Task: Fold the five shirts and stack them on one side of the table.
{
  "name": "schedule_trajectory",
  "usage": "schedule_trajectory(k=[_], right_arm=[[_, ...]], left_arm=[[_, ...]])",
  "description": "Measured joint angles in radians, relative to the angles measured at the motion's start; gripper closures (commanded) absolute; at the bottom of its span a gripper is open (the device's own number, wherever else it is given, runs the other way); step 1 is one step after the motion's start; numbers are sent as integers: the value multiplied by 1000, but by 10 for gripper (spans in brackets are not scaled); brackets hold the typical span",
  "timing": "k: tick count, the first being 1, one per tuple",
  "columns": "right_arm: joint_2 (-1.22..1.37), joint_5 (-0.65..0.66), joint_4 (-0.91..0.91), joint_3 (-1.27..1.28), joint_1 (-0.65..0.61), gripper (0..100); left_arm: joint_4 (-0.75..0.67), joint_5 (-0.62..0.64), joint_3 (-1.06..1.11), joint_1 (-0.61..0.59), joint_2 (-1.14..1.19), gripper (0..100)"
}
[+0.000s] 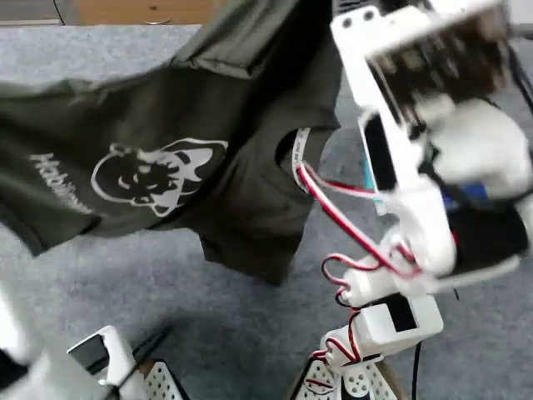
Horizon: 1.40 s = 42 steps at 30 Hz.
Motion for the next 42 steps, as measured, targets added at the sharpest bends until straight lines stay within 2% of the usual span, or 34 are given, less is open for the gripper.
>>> schedule_trajectory(k=[7,15,22,29,37,42], right_arm=[[-44,15,-5,-61,2,996],[-150,20,-152,83,2,996],[-233,20,-284,262,2,995],[-282,21,-273,351,-26,995],[-304,63,-209,351,-40,996],[-304,68,-149,330,-40,996]], left_arm=[[9,0,-2,-112,-68,981],[9,-40,127,-158,-77,981],[184,-74,144,-158,-77,981],[316,-74,129,-138,-124,981],[368,-77,112,-138,-299,981],[448,-106,112,-137,-361,981]])
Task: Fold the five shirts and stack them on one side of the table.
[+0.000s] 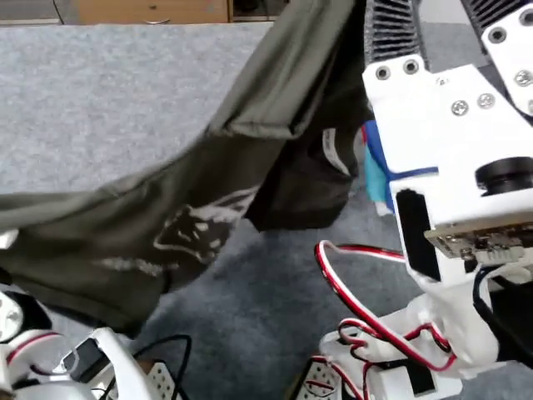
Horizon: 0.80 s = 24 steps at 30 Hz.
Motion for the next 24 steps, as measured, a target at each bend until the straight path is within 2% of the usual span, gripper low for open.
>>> schedule_trajectory(k=[4,13,16,19,24], right_arm=[[0,2,12,-28,0,996],[15,2,12,5,-2,996],[68,2,12,52,-2,996],[144,2,-29,115,-2,996],[299,2,-166,235,-2,996]], left_arm=[[51,-3,0,2,-2,981],[34,-3,26,2,-5,981],[-68,-3,138,2,-5,981],[-227,-3,292,5,-5,981],[-595,-3,614,146,-2,981]])
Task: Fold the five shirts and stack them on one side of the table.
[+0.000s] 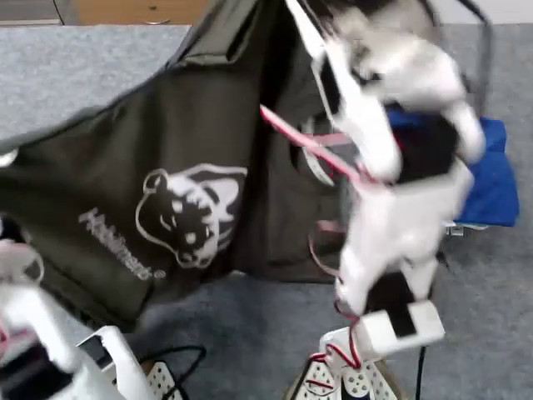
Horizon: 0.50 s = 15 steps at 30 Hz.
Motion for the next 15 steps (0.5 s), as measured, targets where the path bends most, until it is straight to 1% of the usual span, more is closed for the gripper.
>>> schedule_trajectory(k=[4,6,9,10,12,15], right_arm=[[164,-9,-124,46,0,996],[226,-44,-164,49,0,996],[293,-92,-215,51,0,996],[316,-103,-230,51,0,996],[364,-118,-258,51,0,996],[442,-127,-292,46,2,996]], left_arm=[[-336,0,292,115,46,981],[-456,0,374,143,123,981],[-520,8,370,149,265,981],[-531,28,351,149,325,981],[-540,63,292,150,451,981],[-540,114,146,150,652,981]])
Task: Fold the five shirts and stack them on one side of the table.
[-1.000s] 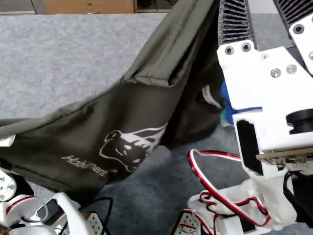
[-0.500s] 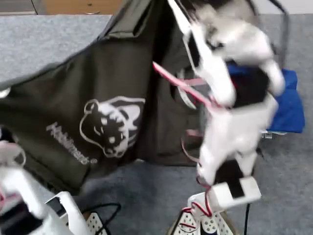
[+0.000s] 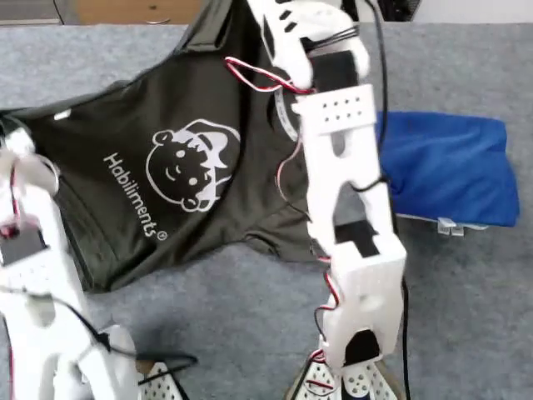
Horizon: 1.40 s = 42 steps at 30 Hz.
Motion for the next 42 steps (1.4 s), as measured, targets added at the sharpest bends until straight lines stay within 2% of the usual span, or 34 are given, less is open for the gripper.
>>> schedule_trajectory(k=[9,16,23,27,34,39,42], right_arm=[[190,0,-25,-187,5,995],[236,0,-26,-236,14,995],[238,0,-26,-236,14,995],[238,0,5,-236,31,995],[238,8,239,-236,55,995],[238,176,594,-236,38,996],[239,210,761,-288,21,996]], left_arm=[[14,43,-572,-3,618,981],[172,43,-948,5,841,981],[206,43,-1103,21,984,981],[301,43,-1111,17,994,981],[628,43,-1120,17,994,981],[812,35,-1148,17,994,981],[899,-31,-1148,17,994,981]])
